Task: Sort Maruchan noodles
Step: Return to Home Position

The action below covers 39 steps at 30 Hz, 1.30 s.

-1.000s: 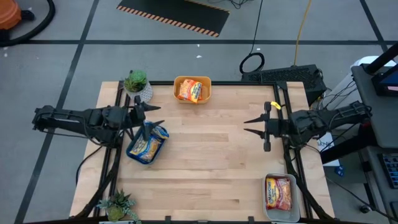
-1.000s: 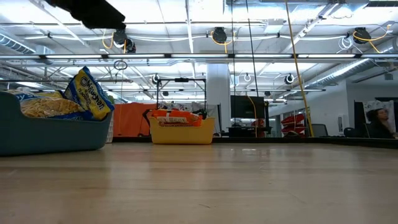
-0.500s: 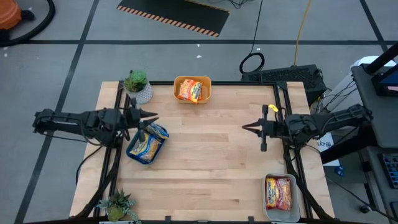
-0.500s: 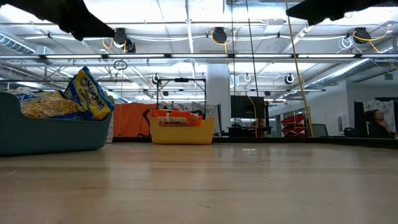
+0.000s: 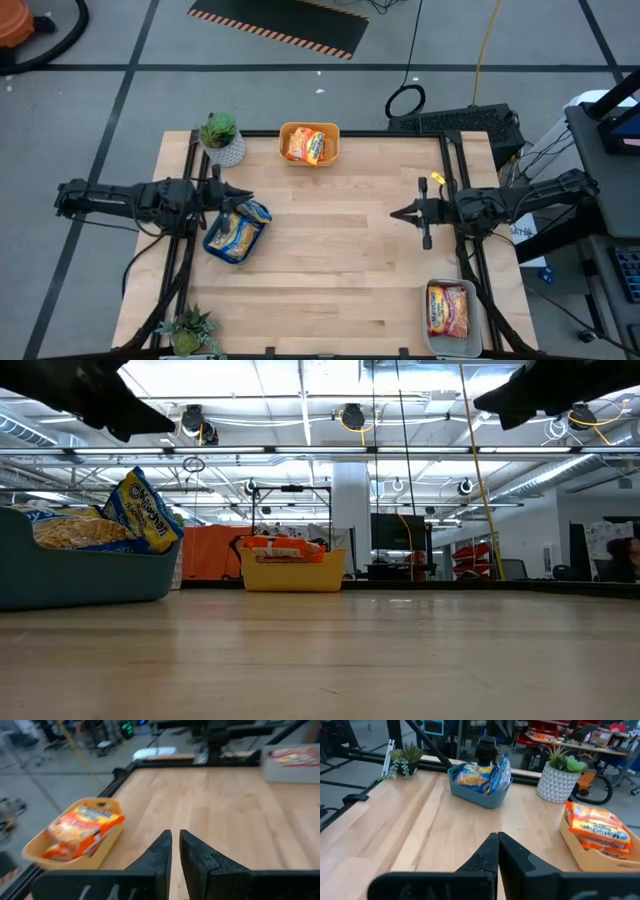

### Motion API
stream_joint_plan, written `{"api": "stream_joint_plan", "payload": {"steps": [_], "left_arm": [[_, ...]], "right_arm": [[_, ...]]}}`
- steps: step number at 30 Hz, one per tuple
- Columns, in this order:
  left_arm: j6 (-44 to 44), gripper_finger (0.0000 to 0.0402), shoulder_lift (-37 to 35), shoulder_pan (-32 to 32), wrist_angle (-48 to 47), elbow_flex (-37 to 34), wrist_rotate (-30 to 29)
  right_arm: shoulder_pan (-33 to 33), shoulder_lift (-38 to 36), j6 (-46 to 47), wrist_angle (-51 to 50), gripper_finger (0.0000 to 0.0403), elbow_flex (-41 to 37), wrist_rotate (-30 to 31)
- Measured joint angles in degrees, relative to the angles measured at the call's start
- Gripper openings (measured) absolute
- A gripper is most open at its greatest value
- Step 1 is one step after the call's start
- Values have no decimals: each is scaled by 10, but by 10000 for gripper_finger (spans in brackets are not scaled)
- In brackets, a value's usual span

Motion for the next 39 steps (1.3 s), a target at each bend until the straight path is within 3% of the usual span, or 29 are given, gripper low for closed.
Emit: {"api": "stream_joint_plan", "payload": {"steps": [7, 17, 24, 39], "left_arm": [[23, 40, -39, 0, 45, -43, 34], [26, 40, -102, 1, 46, -99, 34], [30, 40, -152, 1, 74, -153, 34], [3, 40, -207, 1, 91, -214, 64]], "right_arm": [[0, 0, -20, 43, 1, -34, 0], [-10, 0, -130, 205, 1, -113, 2], [-31, -2, -111, 269, 0, -170, 2], [-38, -4, -50, 270, 0, -199, -1]]}}
